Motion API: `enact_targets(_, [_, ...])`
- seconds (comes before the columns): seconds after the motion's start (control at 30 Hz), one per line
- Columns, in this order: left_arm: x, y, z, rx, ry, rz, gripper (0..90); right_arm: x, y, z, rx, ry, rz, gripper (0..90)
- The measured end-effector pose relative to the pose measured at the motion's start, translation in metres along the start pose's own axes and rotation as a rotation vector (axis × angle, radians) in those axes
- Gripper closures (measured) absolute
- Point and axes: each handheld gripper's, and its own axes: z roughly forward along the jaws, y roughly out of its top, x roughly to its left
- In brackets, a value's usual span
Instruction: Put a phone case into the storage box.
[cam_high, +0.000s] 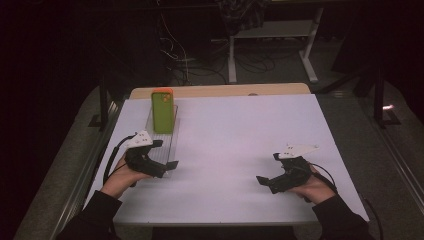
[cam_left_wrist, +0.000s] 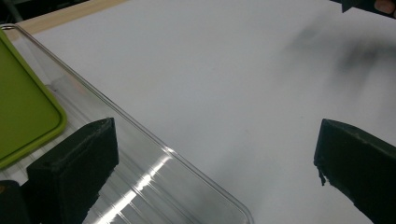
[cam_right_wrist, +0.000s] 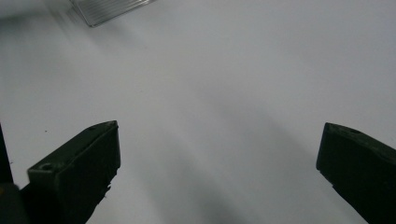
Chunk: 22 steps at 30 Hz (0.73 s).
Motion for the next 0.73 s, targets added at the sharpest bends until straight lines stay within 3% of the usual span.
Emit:
enact_targets(0.3, [-0.0036,-0.0084,0.0015,0.021,-0.013,0.005,0.0,0.0014,0.0010,-0.0017,-0.006,0.003,-0.006,0.0])
enact_targets(0.73, [-0.0059,-0.0086,0.0029,0.029,-0.023,0.010,0.0,0.0011,0.0008,-0.0026,-0.012,0.003,-0.008,0.0])
